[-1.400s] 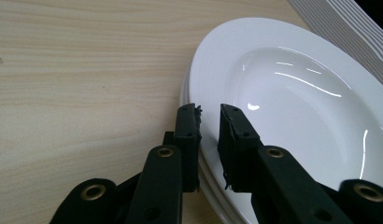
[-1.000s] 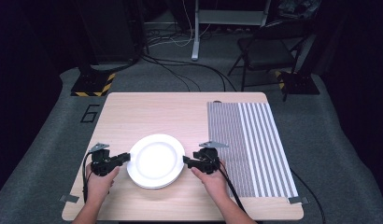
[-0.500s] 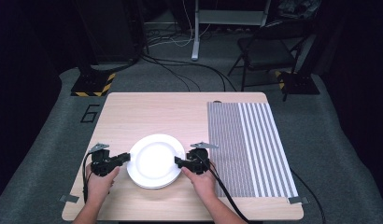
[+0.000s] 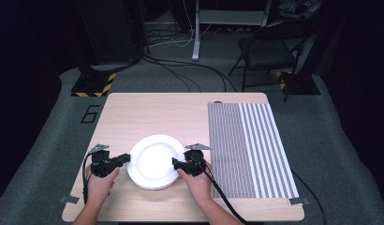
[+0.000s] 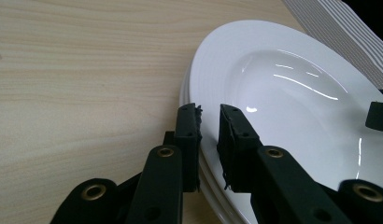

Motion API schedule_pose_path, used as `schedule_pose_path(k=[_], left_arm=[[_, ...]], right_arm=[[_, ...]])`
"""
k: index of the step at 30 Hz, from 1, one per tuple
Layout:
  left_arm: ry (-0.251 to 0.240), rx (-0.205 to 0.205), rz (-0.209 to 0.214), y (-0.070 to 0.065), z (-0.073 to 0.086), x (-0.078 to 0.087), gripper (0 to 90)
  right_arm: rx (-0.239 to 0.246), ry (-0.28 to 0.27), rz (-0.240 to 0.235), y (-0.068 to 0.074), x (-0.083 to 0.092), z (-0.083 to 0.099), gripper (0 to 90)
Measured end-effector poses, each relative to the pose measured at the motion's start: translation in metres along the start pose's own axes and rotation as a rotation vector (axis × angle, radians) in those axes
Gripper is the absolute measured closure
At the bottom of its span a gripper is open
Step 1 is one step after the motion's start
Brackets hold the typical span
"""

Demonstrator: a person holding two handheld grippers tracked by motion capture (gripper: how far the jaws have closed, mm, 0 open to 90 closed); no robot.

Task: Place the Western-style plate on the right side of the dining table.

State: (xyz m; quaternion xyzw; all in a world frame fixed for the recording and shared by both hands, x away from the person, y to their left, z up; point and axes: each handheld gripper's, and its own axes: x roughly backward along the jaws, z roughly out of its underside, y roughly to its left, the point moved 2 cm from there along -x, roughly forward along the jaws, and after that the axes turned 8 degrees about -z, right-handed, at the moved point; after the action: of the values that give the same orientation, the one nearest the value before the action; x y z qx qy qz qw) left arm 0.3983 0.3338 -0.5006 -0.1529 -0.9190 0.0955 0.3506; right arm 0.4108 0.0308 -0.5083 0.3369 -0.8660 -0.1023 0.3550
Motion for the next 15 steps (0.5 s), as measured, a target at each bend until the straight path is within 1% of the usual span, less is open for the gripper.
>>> schedule_pose_path(k=[5,7,9,10,11,12,13,15], left_arm=[[0.002,0.000,-0.004,-0.001,0.000,0.000,78.3],[0.001,0.001,-0.003,0.000,0.000,0.000,78.3],[0.000,0.004,0.001,0.000,0.000,0.000,78.3],[0.000,0.005,0.002,0.000,0.000,0.000,78.3],[0.001,0.004,0.002,0.000,0.000,0.000,78.3],[0.007,0.005,0.008,0.001,0.000,0.000,78.3],[0.012,0.008,0.010,0.001,0.000,0.000,78.4],[0.011,0.011,0.014,0.001,0.000,0.000,78.6]], right_arm=[[-0.017,-0.023,0.019,0.002,0.000,-0.003,41.0],[-0.021,-0.027,0.018,0.002,0.001,-0.004,41.0],[-0.034,-0.021,-0.001,0.000,0.003,-0.006,41.8],[-0.034,-0.021,-0.001,0.000,0.003,-0.006,41.8],[-0.050,-0.022,-0.022,-0.001,0.005,-0.007,42.0],[-0.050,-0.022,-0.022,-0.001,0.005,-0.007,42.0],[-0.059,-0.015,-0.047,-0.004,0.009,-0.008,43.6],[-0.069,-0.020,-0.077,-0.008,0.014,-0.010,46.5]])
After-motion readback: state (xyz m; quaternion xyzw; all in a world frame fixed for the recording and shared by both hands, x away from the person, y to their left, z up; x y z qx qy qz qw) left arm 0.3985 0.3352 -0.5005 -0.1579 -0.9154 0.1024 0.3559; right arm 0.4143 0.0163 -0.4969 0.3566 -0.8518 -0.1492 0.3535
